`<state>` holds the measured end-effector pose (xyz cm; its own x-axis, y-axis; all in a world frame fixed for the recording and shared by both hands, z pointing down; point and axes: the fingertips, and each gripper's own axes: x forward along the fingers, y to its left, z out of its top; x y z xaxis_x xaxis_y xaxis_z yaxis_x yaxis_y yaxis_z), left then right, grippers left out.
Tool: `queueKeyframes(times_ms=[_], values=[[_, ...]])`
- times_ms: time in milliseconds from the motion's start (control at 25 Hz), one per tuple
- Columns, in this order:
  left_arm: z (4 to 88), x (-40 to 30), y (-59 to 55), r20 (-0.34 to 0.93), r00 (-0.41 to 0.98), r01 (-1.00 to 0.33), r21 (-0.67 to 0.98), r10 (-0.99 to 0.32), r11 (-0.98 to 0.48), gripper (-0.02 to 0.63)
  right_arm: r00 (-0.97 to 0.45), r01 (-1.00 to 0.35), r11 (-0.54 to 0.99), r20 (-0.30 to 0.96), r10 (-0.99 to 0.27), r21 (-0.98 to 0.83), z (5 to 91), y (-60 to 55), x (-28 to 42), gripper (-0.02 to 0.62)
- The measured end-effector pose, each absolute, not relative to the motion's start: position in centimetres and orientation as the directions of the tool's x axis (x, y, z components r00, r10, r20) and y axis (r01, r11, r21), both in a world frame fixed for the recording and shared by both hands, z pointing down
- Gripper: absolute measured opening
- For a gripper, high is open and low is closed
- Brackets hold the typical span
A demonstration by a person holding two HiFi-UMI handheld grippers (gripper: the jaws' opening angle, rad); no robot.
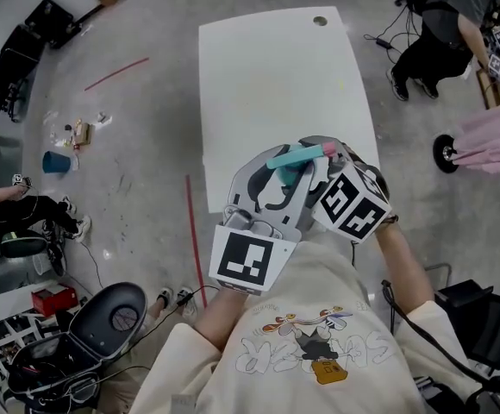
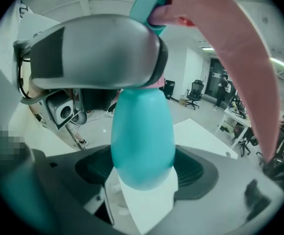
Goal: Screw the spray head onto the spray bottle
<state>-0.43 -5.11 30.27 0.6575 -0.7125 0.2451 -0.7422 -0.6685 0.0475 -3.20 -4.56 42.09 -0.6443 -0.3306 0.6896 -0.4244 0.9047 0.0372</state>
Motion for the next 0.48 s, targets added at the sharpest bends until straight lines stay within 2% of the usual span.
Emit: queueKeyframes(times_ms=[240,480], values=[[31.1,-0.3,-4.8,0.293,0.678,-0.716,0.058,-0.674,-0.696,0.140,-0.614,-0.397,0.914,0.715,-0.334,0.085,42.8,-4.6,-2.7,0.382],[31.2,1.3,-3.3,0.285,0.854,-0.469,0.058,-0.436,-0.881,0.140,-0.749,-0.187,0.980,0.656,-0.092,-0.075,42.7,-1.8,-2.8,0.381]])
